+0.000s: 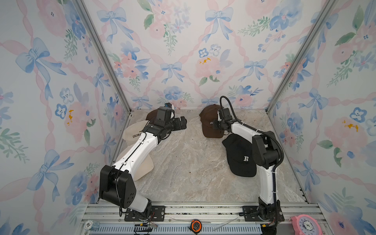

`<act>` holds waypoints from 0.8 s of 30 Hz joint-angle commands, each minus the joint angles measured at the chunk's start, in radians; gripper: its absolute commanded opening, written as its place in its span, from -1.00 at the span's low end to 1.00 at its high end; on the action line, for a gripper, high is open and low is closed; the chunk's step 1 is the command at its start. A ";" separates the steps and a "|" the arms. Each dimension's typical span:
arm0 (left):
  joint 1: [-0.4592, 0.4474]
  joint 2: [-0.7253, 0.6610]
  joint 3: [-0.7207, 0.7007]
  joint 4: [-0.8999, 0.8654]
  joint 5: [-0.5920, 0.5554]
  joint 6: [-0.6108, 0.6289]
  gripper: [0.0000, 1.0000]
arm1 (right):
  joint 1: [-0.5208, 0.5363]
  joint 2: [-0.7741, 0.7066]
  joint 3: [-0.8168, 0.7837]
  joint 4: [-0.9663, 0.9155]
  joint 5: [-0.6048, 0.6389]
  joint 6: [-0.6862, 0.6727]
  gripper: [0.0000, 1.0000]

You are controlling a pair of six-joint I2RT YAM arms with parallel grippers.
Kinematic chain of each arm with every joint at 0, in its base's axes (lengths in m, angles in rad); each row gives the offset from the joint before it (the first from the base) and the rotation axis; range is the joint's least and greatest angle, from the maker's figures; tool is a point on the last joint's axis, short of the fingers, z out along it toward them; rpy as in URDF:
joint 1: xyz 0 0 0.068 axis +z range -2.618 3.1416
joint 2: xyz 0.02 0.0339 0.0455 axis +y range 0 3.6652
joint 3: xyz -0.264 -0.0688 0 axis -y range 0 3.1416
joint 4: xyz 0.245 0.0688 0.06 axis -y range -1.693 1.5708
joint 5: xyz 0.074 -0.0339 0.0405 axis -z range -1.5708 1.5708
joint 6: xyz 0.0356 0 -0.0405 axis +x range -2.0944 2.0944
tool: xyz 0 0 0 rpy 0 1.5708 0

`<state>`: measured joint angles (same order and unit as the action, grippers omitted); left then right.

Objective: Stack the baseball caps by color
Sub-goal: Place the baseball cap on the baseball cap.

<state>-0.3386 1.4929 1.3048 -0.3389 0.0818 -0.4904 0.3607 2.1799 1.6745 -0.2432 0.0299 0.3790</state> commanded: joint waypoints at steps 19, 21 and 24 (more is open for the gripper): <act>0.037 0.047 0.056 -0.024 -0.029 0.026 0.96 | 0.003 -0.280 0.048 -0.197 -0.060 -0.038 0.95; 0.061 0.080 0.079 -0.042 -0.032 0.029 0.96 | 0.005 -0.293 0.074 -0.229 -0.080 -0.042 0.92; 0.106 0.137 0.128 -0.071 -0.043 0.038 0.96 | 0.010 -0.316 0.095 -0.266 -0.129 -0.042 0.92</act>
<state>-0.2680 1.5837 1.3891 -0.3649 0.0616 -0.4805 0.3622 1.8961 1.7363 -0.4171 -0.0452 0.3481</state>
